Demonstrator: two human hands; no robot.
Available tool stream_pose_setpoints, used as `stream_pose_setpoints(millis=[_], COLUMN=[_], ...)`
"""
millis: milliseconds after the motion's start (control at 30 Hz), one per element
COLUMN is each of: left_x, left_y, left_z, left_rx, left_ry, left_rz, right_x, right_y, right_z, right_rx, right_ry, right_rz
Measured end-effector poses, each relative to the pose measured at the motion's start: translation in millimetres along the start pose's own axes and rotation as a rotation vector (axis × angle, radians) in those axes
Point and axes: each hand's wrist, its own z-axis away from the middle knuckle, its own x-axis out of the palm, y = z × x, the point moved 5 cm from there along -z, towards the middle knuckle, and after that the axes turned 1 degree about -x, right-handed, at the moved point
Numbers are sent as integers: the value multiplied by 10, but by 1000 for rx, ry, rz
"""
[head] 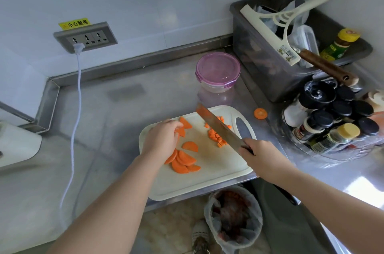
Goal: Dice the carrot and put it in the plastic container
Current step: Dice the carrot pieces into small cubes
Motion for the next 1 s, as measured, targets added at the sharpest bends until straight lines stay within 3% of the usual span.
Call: stream_pose_setpoints(millis=[133, 300, 467, 667, 867, 1000], left_x=[37, 290, 336, 277, 78, 177], left_y=[72, 115, 91, 125, 229, 167], left_z=[-293, -467, -458, -456, -533, -511], left_rx=[-30, 77, 47, 109, 224, 264], left_ry=[-98, -269, -210, -249, 38, 26], left_rz=[-49, -101, -11, 55, 140, 103], right_x=[-38, -24, -14, 2, -1, -13], right_y=[-65, -93, -69, -59, -30, -25], right_z=[-88, -173, -189, -217, -252, -263], right_rx=[7, 7, 15, 27, 45, 30], right_ry=[30, 35, 33, 32, 39, 46], right_rz=[-28, -39, -37, -52, -88, -93])
